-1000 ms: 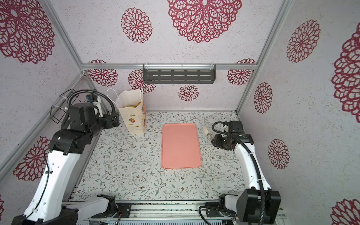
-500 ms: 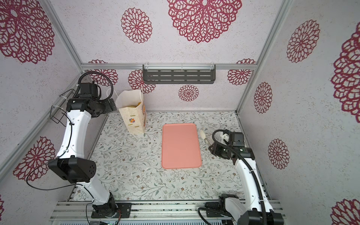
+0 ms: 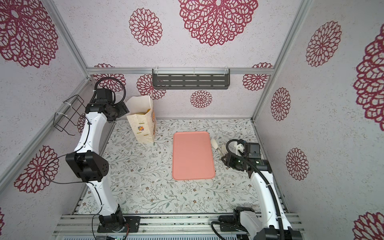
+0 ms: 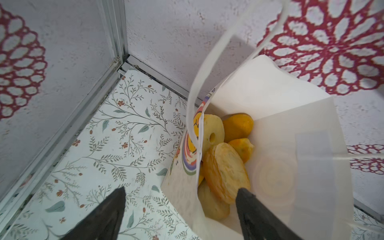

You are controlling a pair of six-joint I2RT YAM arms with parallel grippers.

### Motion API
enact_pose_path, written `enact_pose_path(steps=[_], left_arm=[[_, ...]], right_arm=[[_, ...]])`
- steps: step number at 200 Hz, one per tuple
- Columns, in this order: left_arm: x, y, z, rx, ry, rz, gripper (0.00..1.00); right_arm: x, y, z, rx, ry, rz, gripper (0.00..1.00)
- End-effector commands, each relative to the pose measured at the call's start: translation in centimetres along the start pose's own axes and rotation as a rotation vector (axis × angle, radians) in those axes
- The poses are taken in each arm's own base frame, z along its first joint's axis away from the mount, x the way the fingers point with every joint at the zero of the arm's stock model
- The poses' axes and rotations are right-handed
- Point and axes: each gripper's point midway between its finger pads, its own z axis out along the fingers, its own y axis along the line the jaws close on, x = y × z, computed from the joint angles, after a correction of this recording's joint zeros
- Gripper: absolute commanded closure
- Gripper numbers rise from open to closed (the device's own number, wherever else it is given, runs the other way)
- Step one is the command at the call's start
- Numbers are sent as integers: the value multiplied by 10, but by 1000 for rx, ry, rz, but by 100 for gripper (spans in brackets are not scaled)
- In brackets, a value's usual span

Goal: Take the fake bread out of the paper bag
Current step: 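Reach the left gripper to the paper bag rim while right holds tongs, then grasp the paper bag rim with the left gripper and pull it closer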

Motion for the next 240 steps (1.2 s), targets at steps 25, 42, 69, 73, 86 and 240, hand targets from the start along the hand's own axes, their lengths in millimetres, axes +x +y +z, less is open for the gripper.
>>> enact_pose_path(steps=[25, 42, 69, 73, 86, 240], left_arm=[[-16, -14, 30, 56, -25, -55, 25], [-17, -17, 40, 75, -29, -67, 28], [-17, -24, 54, 108, -30, -98, 40], [-17, -25, 55, 113, -28, -101, 42], [-16, -28, 58, 129, -22, -113, 49], [2, -58, -34, 246, 38, 113, 100]], right_arm=[[-4, 11, -14, -24, -38, -46, 53], [-1, 10, -15, -17, -34, -48, 53], [0, 9, -18, -7, -36, -51, 53], [0, 9, -18, -7, -35, -51, 53], [0, 9, -19, -4, -36, -51, 53], [3, 23, -38, -46, -71, -30, 53]])
